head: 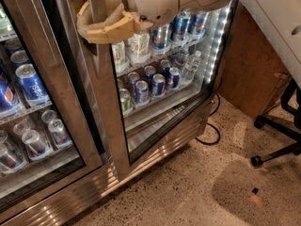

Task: Open right fridge door

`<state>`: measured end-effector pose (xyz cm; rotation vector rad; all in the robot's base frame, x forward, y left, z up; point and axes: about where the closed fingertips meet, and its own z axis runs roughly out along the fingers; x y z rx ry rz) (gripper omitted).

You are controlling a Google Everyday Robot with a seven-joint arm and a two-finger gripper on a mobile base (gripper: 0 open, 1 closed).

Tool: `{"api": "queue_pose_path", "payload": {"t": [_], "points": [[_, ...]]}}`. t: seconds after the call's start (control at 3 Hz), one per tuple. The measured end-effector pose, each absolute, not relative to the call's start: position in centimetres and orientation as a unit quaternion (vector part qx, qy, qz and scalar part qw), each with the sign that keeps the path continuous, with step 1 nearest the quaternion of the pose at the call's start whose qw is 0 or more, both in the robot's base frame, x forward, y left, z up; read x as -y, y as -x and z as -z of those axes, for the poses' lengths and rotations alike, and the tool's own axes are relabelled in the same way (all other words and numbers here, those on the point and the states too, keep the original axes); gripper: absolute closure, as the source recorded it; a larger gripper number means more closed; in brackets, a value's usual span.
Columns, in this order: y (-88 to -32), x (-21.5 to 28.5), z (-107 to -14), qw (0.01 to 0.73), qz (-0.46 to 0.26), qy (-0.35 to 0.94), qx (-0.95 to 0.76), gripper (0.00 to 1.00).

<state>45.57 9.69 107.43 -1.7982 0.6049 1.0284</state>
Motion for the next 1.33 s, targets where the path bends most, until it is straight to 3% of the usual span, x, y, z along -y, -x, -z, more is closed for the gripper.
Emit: {"api": "queue_pose_path", "payload": {"t": [1.33], "points": [[-45.37, -9.77, -107.48, 0.471, -0.42, 0.735, -0.246, 0.12]]}}
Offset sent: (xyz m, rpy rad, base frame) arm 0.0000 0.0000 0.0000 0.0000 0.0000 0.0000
